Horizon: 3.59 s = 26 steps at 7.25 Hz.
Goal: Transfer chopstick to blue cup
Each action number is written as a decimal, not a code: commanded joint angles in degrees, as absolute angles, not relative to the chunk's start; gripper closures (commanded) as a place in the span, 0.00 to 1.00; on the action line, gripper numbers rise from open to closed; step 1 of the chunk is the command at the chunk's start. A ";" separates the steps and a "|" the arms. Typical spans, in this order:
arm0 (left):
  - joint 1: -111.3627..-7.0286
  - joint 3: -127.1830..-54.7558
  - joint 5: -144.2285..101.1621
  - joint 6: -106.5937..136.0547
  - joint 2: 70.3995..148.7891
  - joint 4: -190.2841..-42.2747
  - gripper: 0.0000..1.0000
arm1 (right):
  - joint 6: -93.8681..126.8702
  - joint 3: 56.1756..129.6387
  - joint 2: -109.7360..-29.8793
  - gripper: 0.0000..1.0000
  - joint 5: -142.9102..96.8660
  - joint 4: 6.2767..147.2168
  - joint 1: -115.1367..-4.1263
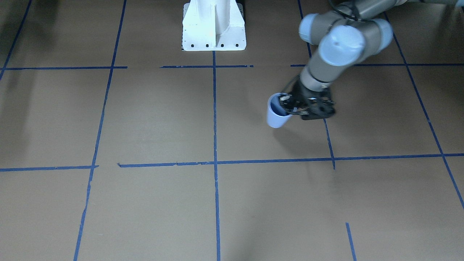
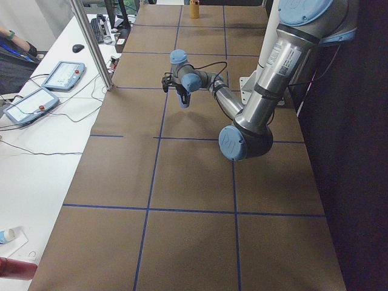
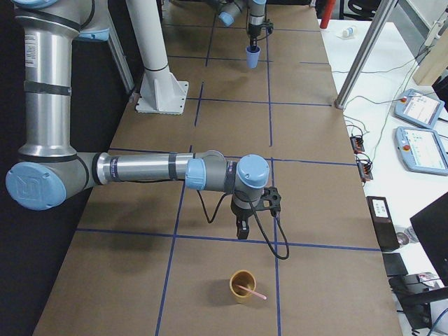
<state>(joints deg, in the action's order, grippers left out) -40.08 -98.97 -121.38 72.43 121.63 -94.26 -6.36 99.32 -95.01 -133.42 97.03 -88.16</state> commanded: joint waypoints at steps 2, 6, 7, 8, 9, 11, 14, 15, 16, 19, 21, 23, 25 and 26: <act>-33.24 -87.85 -114.10 81.03 136.10 -92.72 1.00 | -6.33 99.23 -95.01 0.00 -133.42 97.03 -88.15; -29.97 -85.17 -111.09 81.56 137.64 -93.43 0.91 | -6.33 99.32 -95.01 0.00 -133.42 97.03 -88.15; -29.97 -85.17 -111.09 81.56 137.64 -93.43 0.74 | -6.33 99.32 -95.01 0.00 -133.42 97.03 -88.15; -29.97 -85.25 -111.09 81.56 137.64 -93.51 0.38 | -6.33 99.32 -95.01 0.00 -133.42 97.03 -88.15; -29.97 -85.95 -110.83 81.39 137.55 -93.25 0.00 | -6.33 99.32 -95.01 0.00 -133.42 97.03 -88.15; -31.80 -91.98 -112.05 76.24 136.68 -87.06 0.00 | -6.33 99.49 -94.75 0.00 -133.42 97.03 -88.15; -47.83 -109.38 -126.86 46.70 120.22 -78.05 0.00 | -6.33 100.10 -93.52 0.00 -133.33 96.94 -88.15; -53.29 -110.29 -129.70 36.40 115.27 -78.05 0.00 | -6.07 100.02 -93.69 0.00 -133.24 96.94 -88.24; -58.48 -109.87 -130.25 27.86 110.87 -78.13 0.00 | -5.37 98.98 -94.04 0.00 -132.55 93.64 -89.03; -63.54 -108.46 -130.60 18.55 108.81 -77.87 0.00 | 11.37 86.00 -92.47 0.00 -126.42 71.18 -96.84; -63.46 -108.63 -130.69 18.81 108.72 -77.87 0.00 | 23.75 79.74 -92.46 0.00 -122.53 59.56 -97.56; -63.37 -109.24 -131.30 18.98 108.72 -77.09 0.00 | 31.98 73.86 -92.37 0.00 -122.00 50.76 -97.47; -63.37 -109.25 -131.84 18.98 108.81 -76.90 0.00 | 31.99 70.49 -92.20 0.06 -120.24 48.17 -97.47; -63.37 -109.25 -131.84 18.98 108.72 -76.90 0.00 | 32.08 70.31 -92.11 0.36 -120.32 48.16 -97.47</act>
<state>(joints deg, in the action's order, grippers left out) -63.37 -109.22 -131.76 18.98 108.75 -76.96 31.85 71.06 -92.19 -120.66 48.73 -97.47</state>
